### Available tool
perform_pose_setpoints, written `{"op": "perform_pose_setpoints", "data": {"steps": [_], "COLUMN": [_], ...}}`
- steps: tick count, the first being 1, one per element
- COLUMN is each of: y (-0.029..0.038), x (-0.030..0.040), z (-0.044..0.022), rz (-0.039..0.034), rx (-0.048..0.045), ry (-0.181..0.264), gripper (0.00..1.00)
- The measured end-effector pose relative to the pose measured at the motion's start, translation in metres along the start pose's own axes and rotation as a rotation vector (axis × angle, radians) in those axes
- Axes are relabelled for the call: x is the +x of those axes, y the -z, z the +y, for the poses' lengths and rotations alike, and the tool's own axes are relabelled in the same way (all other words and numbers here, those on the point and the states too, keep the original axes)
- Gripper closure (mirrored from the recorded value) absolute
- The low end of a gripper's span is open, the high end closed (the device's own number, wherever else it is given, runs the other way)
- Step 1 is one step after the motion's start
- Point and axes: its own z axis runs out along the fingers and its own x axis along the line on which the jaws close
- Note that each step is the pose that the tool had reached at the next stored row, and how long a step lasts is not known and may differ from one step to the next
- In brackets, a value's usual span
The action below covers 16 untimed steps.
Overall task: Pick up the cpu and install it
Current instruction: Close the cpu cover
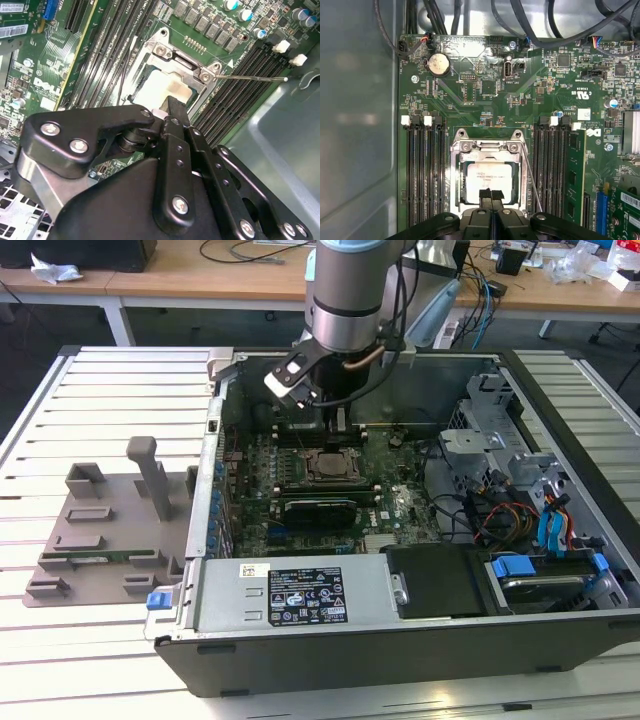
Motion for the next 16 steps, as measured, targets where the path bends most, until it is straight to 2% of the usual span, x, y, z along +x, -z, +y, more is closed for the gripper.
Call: {"op": "perform_pose_setpoints", "data": {"steps": [16], "y": [0.0061], "x": [-0.0001], "z": [0.0000], "rz": [0.0003], "rx": [-0.0002], "ry": [0.000], "gripper": [0.89]}}
